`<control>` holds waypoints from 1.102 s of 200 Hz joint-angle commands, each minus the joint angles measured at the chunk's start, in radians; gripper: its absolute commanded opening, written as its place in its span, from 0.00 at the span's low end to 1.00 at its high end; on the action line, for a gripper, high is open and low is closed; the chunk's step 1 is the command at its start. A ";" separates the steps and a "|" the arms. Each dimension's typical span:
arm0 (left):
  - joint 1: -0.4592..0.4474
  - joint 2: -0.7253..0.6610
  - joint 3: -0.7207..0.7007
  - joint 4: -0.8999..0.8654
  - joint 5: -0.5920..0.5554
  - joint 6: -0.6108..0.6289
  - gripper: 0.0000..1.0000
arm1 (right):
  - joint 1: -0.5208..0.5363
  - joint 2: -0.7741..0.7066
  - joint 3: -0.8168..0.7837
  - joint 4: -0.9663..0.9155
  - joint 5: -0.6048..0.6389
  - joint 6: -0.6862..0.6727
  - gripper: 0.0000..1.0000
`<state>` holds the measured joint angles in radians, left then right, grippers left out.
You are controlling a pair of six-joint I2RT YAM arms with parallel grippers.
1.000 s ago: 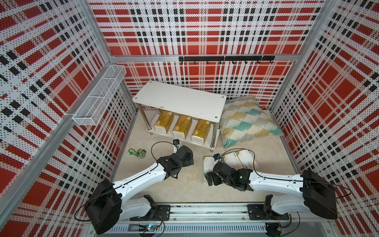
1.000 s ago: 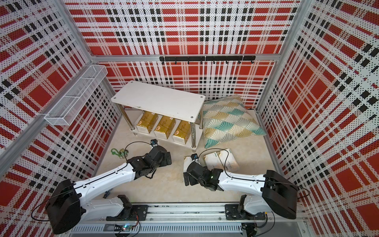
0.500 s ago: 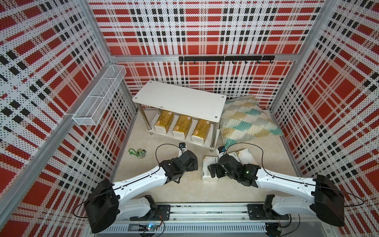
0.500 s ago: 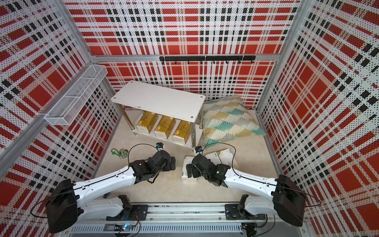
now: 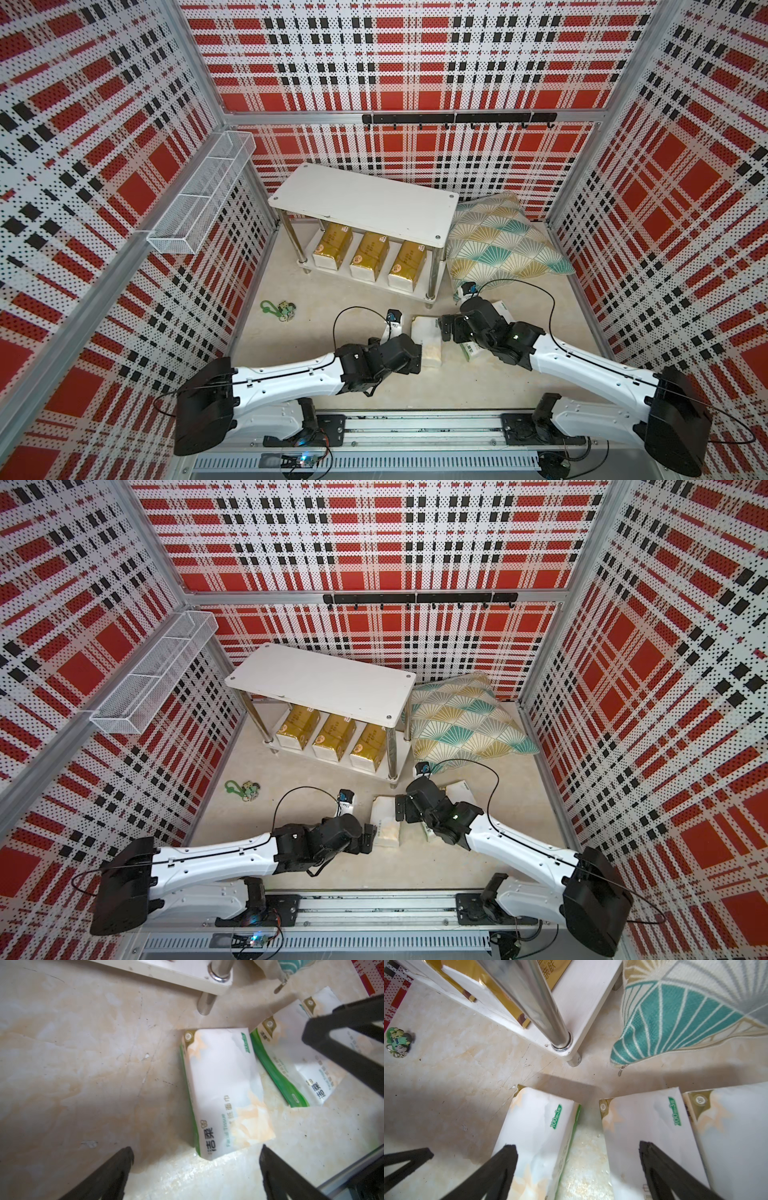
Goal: Place the tissue boxes on the shelf by color
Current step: Pick up the box of tissues from the center of the board.
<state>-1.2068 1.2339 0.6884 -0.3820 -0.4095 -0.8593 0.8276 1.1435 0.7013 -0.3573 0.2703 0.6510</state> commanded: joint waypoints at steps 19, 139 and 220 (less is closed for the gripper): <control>-0.079 0.146 0.127 -0.009 -0.066 -0.095 0.99 | -0.033 -0.039 0.003 -0.031 0.036 -0.002 1.00; 0.114 -0.090 0.013 -0.080 -0.019 -0.089 0.99 | 0.018 0.003 0.001 -0.032 -0.032 0.013 1.00; -0.065 0.134 0.092 -0.056 -0.073 -0.178 0.99 | -0.012 -0.014 0.033 -0.070 0.074 0.012 1.00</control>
<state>-1.2289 1.2812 0.7250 -0.4530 -0.4538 -1.0031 0.8345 1.1591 0.7036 -0.3958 0.3027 0.6762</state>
